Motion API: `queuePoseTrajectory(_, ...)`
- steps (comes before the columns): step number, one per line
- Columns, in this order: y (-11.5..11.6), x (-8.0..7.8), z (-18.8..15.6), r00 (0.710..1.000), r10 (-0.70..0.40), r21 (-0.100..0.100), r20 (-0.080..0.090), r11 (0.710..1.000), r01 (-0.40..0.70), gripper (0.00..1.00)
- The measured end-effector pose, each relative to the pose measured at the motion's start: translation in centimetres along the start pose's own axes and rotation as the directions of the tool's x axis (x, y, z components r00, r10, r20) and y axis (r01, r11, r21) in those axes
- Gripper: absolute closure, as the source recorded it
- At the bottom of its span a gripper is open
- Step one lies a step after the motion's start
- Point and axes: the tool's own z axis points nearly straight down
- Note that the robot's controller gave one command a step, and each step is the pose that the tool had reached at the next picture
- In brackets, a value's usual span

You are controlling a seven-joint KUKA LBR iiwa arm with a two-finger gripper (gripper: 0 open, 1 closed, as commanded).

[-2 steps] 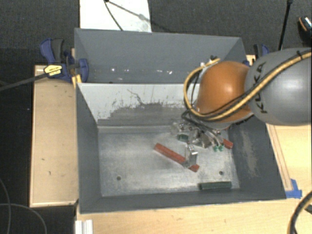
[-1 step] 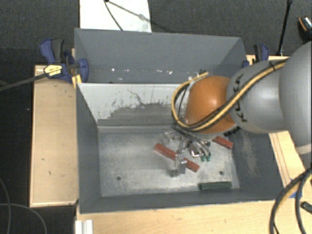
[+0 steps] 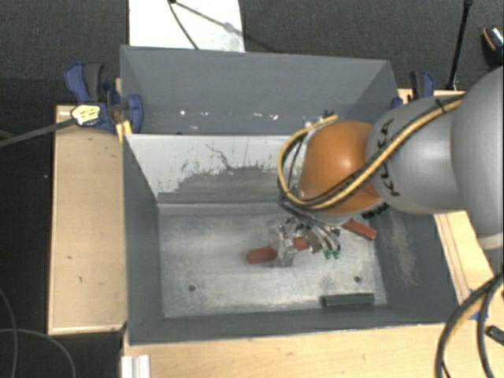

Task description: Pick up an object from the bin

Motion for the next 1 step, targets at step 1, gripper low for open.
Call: queuePoseTrajectory(1,0.32,0.34,-21.0,1.0,0.003,0.002,0.01,1.0,-0.003,1.0)
